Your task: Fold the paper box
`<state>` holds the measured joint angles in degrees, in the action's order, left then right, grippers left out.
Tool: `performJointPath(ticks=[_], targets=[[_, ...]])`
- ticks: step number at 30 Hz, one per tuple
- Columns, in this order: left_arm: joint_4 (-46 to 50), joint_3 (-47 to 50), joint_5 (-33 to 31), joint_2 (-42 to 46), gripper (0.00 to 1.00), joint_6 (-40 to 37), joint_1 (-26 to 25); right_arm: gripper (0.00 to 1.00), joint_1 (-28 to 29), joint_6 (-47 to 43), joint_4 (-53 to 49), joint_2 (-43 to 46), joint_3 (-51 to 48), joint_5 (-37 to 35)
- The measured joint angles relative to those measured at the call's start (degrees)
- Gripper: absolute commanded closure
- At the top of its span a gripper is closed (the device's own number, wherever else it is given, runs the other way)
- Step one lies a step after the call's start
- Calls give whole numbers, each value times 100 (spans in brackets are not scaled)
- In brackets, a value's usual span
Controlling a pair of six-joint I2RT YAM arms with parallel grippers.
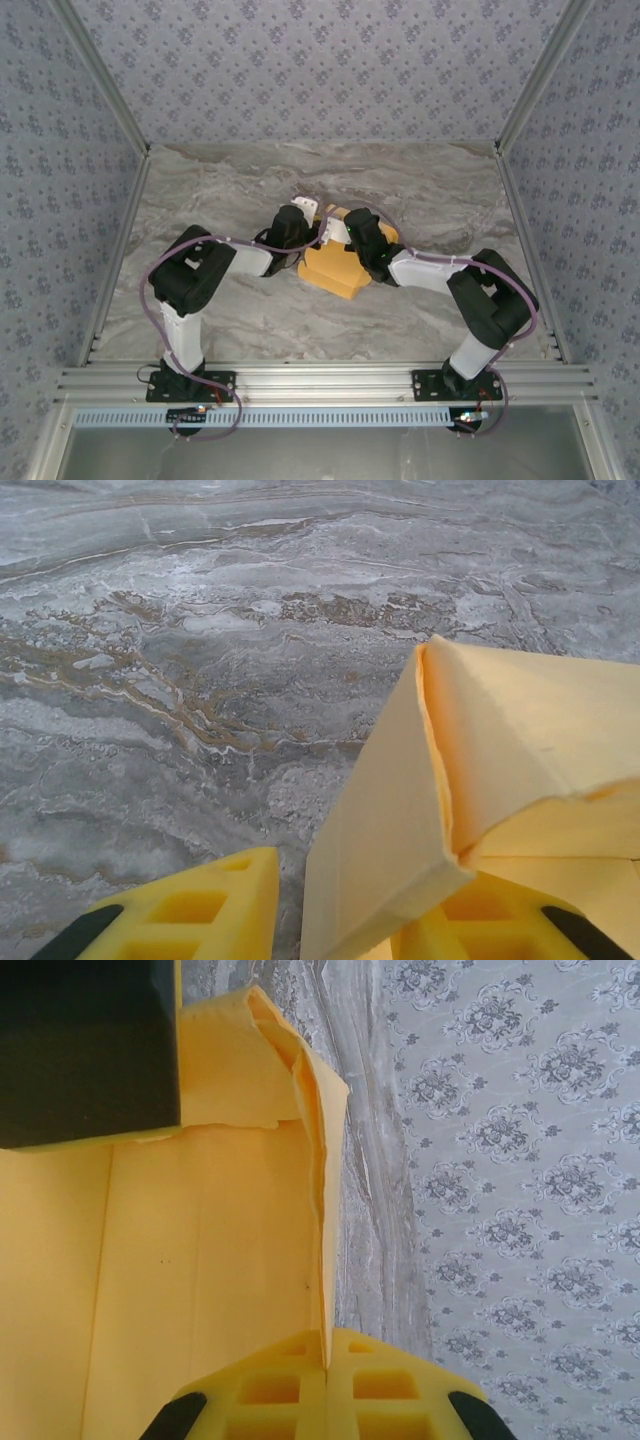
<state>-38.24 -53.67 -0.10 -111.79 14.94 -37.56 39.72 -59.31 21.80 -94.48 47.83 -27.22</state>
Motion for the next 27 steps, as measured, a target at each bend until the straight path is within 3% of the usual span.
performJointPath(ticks=[10,27], targets=[[120,-63,-990,-7,77,573,-306,100,7,2,-20,0,20,11],[-417,-79,-1738,-291,84,1252,-597,100,11,131,-61,0,37,48]])
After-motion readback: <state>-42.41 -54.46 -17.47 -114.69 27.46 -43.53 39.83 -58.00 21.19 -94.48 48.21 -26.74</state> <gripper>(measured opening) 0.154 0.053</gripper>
